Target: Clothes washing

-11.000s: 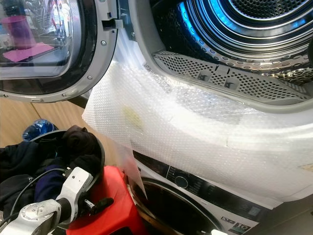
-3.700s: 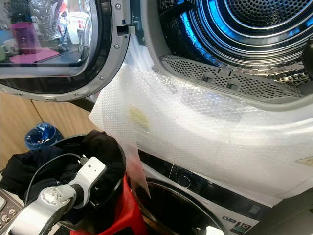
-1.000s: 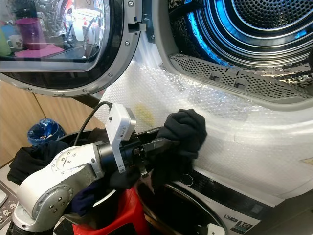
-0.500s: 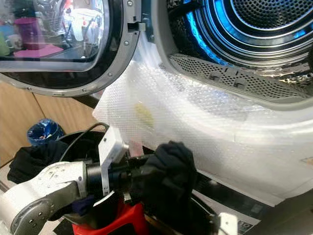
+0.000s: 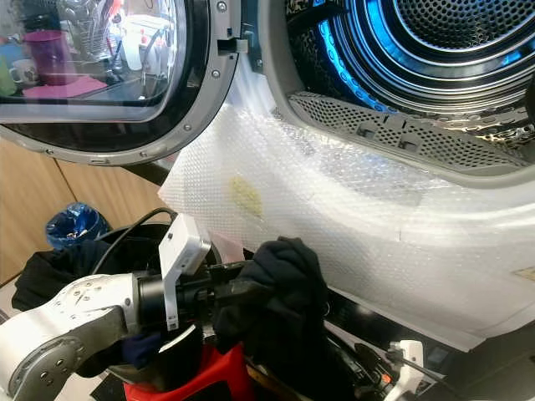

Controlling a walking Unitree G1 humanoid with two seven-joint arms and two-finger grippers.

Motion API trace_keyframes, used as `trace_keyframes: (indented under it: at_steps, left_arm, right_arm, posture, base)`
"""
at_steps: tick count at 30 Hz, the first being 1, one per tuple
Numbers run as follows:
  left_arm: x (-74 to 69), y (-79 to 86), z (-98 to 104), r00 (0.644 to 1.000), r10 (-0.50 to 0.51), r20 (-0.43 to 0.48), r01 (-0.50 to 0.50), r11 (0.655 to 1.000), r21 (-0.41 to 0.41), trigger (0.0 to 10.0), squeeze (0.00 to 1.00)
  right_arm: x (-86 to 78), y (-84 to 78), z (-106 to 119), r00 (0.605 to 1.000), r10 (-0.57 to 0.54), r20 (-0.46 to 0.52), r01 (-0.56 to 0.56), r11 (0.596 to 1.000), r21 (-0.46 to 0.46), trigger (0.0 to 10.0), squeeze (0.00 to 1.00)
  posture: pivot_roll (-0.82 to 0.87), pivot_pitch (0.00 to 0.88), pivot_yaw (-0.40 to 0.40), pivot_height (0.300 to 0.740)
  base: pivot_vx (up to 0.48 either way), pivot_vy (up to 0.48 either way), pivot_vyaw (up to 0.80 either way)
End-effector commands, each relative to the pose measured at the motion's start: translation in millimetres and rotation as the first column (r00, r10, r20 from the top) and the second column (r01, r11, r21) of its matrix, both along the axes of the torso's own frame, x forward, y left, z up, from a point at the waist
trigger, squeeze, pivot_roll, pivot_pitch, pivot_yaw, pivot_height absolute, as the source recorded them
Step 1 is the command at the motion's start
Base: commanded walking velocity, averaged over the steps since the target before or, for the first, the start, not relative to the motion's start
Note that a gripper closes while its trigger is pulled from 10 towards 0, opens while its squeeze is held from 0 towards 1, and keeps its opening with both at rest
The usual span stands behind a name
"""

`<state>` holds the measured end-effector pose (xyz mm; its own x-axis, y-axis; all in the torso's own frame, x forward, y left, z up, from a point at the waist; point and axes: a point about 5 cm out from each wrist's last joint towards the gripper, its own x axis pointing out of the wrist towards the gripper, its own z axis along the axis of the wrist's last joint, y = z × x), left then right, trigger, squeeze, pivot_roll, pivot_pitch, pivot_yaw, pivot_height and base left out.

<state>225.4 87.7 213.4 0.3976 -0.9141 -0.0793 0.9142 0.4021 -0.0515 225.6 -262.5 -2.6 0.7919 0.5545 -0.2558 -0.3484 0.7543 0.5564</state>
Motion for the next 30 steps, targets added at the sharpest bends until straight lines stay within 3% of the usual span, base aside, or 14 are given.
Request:
trace_keyframes:
  at_steps: [1,3,6,10,15,18,22,24,30]
  left_arm:
    - [-7.6,0.3,5.5,1.0,-0.027,0.009,0.027,1.0,-0.013,0.0,0.0]
    - [-8.9,2.4,2.4,1.0,-0.025,-0.002,0.025,1.0,0.002,0.0,0.0]
    - [-9.3,5.6,-3.7,1.0,-0.016,-0.013,0.017,0.999,0.036,0.0,0.0]
    - [-8.8,5.1,-4.5,1.0,-0.011,-0.024,0.012,1.0,0.021,0.0,0.0]
    - [-6.9,4.5,-3.9,1.0,-0.009,-0.021,0.009,1.0,0.015,0.0,0.0]
    - [-4.2,6.0,1.3,1.0,0.007,-0.009,-0.007,1.0,-0.002,0.0,0.0]
    - [-3.4,6.9,2.3,1.0,0.016,-0.007,-0.016,1.0,-0.008,0.0,0.0]
    - [-2.5,6.6,1.8,1.0,0.019,-0.008,-0.019,1.0,-0.009,0.0,0.0]
    - [-2.2,-0.3,1.0,1.0,-0.002,-0.022,0.002,1.0,-0.031,0.0,0.0]
  right_arm:
    - [-0.7,-4.0,6.5,0.998,0.053,0.031,-0.053,0.998,0.014,10.0,1.0]
    - [2.9,-7.3,10.3,0.998,0.032,0.045,-0.033,0.999,0.007,10.0,1.0]
    - [12.9,-11.3,24.4,0.99,-0.028,0.136,0.016,0.996,0.09,10.0,1.0]
    - [21.1,-2.2,40.2,0.971,0.022,0.239,-0.069,0.98,0.189,10.0,1.0]
    - [16.5,17.1,47.8,0.938,0.157,0.309,-0.237,0.941,0.24,10.0,1.0]
    - [-2.9,28.2,33.4,0.916,0.333,0.226,-0.373,0.912,0.17,10.0,1.0]
    - [-10.2,29.9,34.7,0.903,0.357,0.24,-0.405,0.893,0.195,10.0,1.0]
    - [-14.3,39.9,42.4,0.881,0.384,0.277,-0.447,0.867,0.221,10.0,1.0]
    - [0.9,61.1,58.1,0.871,0.307,0.383,-0.419,0.871,0.255,10.0,1.0]
  posture:
    - [0.02,0.071,-0.031,0.74]
    - [0.02,0.071,-0.03,0.74]
    - [0.02,0.067,-0.03,0.74]
    - [0.01,0.063,-0.028,0.74]
    - [0.01,0.067,-0.027,0.74]
    - [0.02,0.082,-0.029,0.74]
    - [0.02,0.09,-0.031,0.74]
    - [0.01,0.094,-0.032,0.74]
    - [0.01,0.102,-0.031,0.74]
  base:
    - [0.0,0.0,0.0]
    - [0.0,0.0,0.0]
    - [0.0,0.0,0.0]
    - [0.0,0.0,0.0]
    - [0.0,0.0,0.0]
    - [0.0,0.0,0.0]
    - [0.0,0.0,0.0]
    - [0.0,0.0,0.0]
    - [0.0,0.0,0.0]
